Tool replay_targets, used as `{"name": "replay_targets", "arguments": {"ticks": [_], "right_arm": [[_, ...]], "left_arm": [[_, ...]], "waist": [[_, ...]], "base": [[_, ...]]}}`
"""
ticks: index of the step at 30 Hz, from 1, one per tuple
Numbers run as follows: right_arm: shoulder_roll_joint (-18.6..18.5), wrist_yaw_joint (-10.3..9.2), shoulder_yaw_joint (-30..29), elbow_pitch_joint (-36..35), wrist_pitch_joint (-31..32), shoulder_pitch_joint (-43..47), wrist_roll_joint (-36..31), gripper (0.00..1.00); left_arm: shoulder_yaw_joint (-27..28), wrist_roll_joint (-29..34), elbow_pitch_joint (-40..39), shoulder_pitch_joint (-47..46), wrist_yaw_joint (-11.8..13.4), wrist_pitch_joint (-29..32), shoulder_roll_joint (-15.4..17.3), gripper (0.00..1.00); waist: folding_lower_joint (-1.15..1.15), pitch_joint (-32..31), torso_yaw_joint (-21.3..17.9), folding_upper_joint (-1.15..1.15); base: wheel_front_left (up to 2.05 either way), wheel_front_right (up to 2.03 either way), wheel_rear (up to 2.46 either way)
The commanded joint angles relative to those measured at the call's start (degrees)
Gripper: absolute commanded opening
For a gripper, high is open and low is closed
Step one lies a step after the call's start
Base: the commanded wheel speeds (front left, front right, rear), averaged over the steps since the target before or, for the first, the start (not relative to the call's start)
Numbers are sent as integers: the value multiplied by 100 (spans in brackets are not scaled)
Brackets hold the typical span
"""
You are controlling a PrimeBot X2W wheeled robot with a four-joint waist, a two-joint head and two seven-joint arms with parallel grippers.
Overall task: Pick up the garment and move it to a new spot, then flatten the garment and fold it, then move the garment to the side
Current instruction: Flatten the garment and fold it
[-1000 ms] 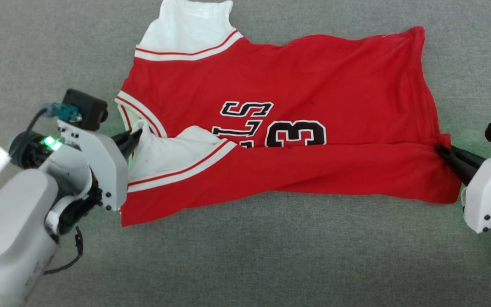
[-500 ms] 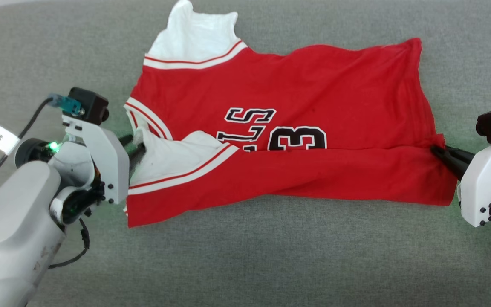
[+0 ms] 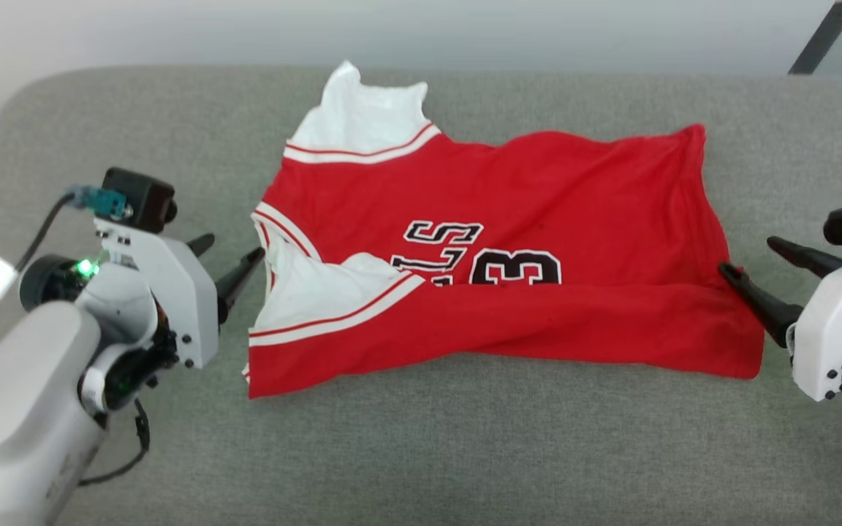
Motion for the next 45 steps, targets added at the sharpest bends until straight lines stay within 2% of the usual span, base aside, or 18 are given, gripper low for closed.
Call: {"name": "replay_targets", "arguments": {"ticks": [1,6,13,19,25,29,36,45], "right_arm": [[0,-7,-92,-83,-143,128,-73,100],[35,-7,-337,-314,-584,438,-301,100],[291,-7,-843,-741,-1159,1065,-712,100],[688,-7,-1348,-1051,-1405,1608,-963,100],[1098,-7,-1852,-1317,-1368,2086,-1085,100],[1287,-7,-2106,-1472,-1343,2316,-1130,100],[1559,-7,-2362,-1676,-1275,2544,-1197,100],[1687,-7,-2424,-1814,-1216,2491,-1241,100]], "left_arm": [[40,-27,-175,170,84,-65,50,100],[129,-100,-732,523,329,-143,219,100],[207,-284,-1460,930,704,58,453,100],[224,-569,-1762,1048,938,552,584,100],[146,-881,-1804,1035,1235,1287,697,100],[67,-969,-1688,994,1344,1654,751,100],[-80,-1012,-1227,940,1375,2073,806,100],[-221,-1012,-355,784,1075,2093,539,100]], "waist": [[0,-217,44,0],[0,-396,65,0],[0,-505,57,0],[0,-503,-67,0],[0,-414,-266,0],[0,-293,-395,0],[0,-82,-578,0],[0,128,-701,0]], "base": [[0,0,0],[0,0,0],[0,0,0],[0,0,0],[0,0,0],[0,0,0],[0,0,0],[0,0,0]]}}
